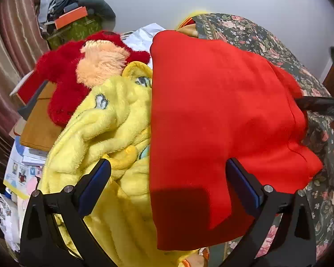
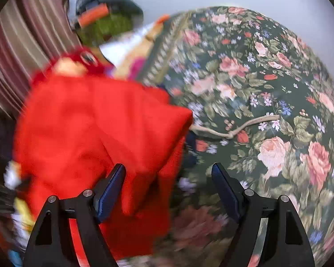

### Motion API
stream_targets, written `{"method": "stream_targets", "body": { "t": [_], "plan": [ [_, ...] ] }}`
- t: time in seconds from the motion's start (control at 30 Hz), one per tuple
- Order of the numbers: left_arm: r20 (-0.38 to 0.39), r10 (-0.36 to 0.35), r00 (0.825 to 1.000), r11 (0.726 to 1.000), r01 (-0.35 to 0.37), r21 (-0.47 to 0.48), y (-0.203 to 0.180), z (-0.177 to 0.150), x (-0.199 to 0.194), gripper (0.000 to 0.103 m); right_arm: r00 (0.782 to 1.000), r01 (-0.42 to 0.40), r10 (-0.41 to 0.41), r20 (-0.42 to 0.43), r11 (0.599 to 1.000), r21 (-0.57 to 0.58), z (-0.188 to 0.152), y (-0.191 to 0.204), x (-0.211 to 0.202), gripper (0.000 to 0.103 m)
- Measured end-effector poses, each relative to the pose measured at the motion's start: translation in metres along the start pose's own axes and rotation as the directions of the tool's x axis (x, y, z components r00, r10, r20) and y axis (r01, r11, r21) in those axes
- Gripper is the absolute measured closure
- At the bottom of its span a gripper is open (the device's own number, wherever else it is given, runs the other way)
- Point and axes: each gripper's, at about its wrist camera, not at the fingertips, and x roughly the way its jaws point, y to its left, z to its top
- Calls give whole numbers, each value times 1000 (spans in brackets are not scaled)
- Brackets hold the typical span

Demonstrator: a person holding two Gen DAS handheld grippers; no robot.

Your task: Fold large clothes

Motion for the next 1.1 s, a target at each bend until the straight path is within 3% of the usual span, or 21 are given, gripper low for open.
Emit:
{"method": "stream_targets", "body": {
  "t": [0.1,0.23,0.33,0.53,0.67,0.77,0.9,1.03,1.1],
  "plan": [
    [-9,0,1000,1000,0,12,-4,-1,1,0,997,74,-75,-13,997,-30,-13,-10,11,26],
    [6,33,999,998,-33,44,-9,-2,1,0,994,111,-110,23,992,-59,-26,-25,-11,26],
    [-6,31,1000,999,-31,12,-8,-3,-1,0,988,155,-153,37,985,-78,-34,-28,-34,26],
    [8,71,997,996,-72,48,-26,-10,-27,0,995,-37,36,91,999,0,-41,-24,-96,26],
    [75,94,993,993,-99,68,-41,-10,-72,0,980,-152,147,134,988,22,-44,-2,-134,26],
    [164,75,984,996,-83,40,-48,-6,-122,0,965,-165,163,205,986,-8,-49,17,-174,26],
    [311,37,950,999,-34,-14,-55,-2,-198,0,925,-152,164,343,986,-63,-64,37,-248,26],
    [476,11,879,1000,1,-26,-71,-8,-280,0,845,-108,151,513,988,-113,-91,52,-332,26],
    [559,1,829,1000,14,-23,-84,-19,-321,0,792,-91,150,591,988,-128,-109,57,-373,26]
  ]
}}
